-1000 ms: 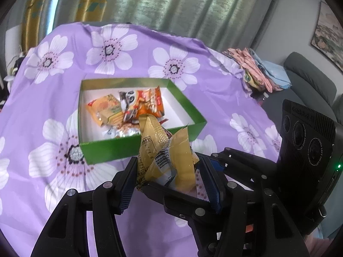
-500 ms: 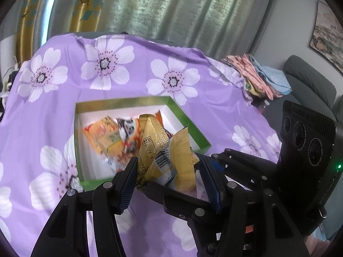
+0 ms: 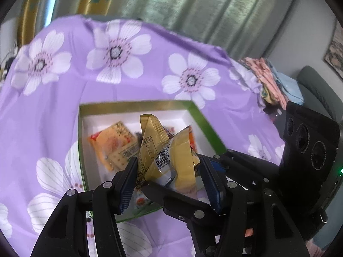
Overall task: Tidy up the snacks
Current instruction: 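Carry the gold snack into the green box and open the left gripper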
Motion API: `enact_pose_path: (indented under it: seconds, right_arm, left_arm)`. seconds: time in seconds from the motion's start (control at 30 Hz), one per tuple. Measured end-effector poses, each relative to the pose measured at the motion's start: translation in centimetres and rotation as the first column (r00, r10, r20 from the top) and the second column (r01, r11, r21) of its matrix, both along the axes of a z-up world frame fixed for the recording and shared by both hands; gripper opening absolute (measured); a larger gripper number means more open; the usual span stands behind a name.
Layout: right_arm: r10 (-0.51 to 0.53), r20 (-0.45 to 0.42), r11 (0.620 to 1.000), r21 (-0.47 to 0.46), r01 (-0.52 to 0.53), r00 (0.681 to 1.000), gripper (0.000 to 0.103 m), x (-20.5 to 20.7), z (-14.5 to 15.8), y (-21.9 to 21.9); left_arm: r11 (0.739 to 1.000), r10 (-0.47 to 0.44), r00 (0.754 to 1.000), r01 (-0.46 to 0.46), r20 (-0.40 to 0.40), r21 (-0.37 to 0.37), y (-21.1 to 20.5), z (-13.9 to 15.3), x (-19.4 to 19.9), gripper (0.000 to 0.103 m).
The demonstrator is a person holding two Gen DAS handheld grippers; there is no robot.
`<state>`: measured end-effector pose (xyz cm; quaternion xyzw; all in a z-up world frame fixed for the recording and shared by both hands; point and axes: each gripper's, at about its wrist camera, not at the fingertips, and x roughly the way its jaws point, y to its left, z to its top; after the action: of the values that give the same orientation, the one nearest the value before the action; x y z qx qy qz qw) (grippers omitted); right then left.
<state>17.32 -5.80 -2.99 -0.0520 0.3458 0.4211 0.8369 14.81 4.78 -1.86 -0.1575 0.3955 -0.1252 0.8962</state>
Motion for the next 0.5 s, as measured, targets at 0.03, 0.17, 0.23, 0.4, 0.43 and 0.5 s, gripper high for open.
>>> enact_pose_path:
  seconds: [0.03,0.17,0.23,0.4,0.43,0.5]
  right_arm:
    - [0.002,-0.01,1.0,-0.012,-0.002,1.0,0.053,0.2,-0.6,0.2]
    - [0.001,-0.039,0.999,-0.05,-0.003,0.999,0.053,0.8,-2.5,0.7]
    - [-0.009,-0.051,0.998,-0.059,0.006,0.999,0.053,1.2,-3.1,0.6]
    - [-0.038,-0.056,0.995,-0.098,0.033,0.998,0.054,2.1,-3.9,0.4]
    - [-0.045,-0.055,0.993,-0.108,0.039,0.997,0.054,2.2,-4.0,0.3]
    - [-0.051,-0.059,0.993,-0.114,0.044,0.997,0.054,2.4,-4.2,0.1]
  left_arm:
    - [1.0,0.003,1.0,-0.003,-0.015,-0.002,0.1,-0.6,0.2,0.058]
    - [1.0,0.006,0.998,-0.006,-0.055,-0.008,-0.1,-2.5,1.0,0.058]
    - [1.0,0.004,0.998,-0.005,-0.062,-0.007,-0.3,-2.9,1.4,0.058]
    - [1.0,-0.003,0.996,0.003,-0.085,-0.003,-1.0,-3.9,2.5,0.058]
    - [1.0,-0.005,0.996,0.005,-0.09,-0.001,-1.1,-4.0,2.8,0.058]
    - [1.0,-0.008,0.995,0.008,-0.097,0.001,-1.3,-4.2,3.1,0.058]
